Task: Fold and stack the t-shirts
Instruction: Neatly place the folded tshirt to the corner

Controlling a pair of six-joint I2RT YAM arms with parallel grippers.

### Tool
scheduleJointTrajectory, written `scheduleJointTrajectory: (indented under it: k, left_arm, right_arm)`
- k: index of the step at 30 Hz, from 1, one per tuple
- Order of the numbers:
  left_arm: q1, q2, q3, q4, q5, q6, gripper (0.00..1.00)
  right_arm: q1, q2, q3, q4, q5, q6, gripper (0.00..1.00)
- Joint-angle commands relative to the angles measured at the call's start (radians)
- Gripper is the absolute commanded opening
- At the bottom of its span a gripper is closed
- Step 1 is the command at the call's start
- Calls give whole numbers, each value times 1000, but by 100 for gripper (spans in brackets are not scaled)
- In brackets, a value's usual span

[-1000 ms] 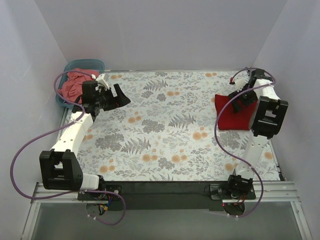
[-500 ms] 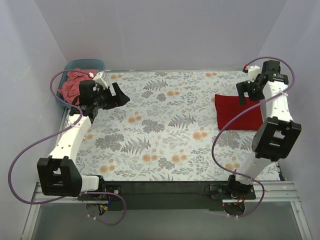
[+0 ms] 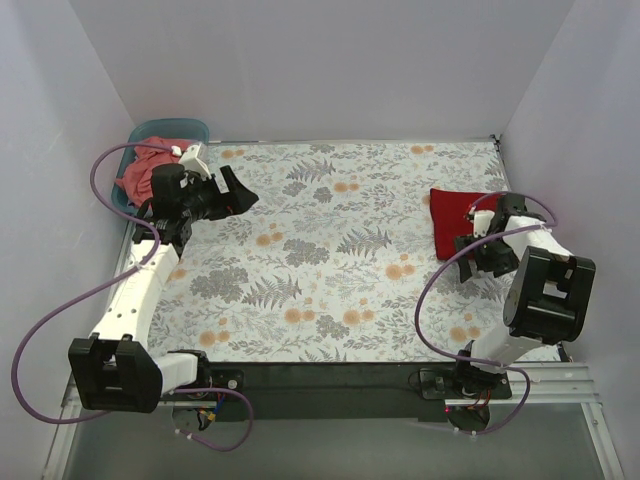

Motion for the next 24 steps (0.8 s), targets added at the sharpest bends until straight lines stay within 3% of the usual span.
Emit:
scheduleJointTrajectory:
  k: [1, 8, 24]
  left_arm:
    - [5, -33, -8, 5, 1, 10, 83]
    - [5, -35, -11, 3, -7, 21, 83]
    - [6, 5, 0, 0, -24, 38, 83]
  right_arm:
    - [2, 13, -18, 173, 6, 9, 98]
    - [2, 117, 13, 262, 6, 9, 98]
    - [3, 379, 307, 308, -48, 52, 98]
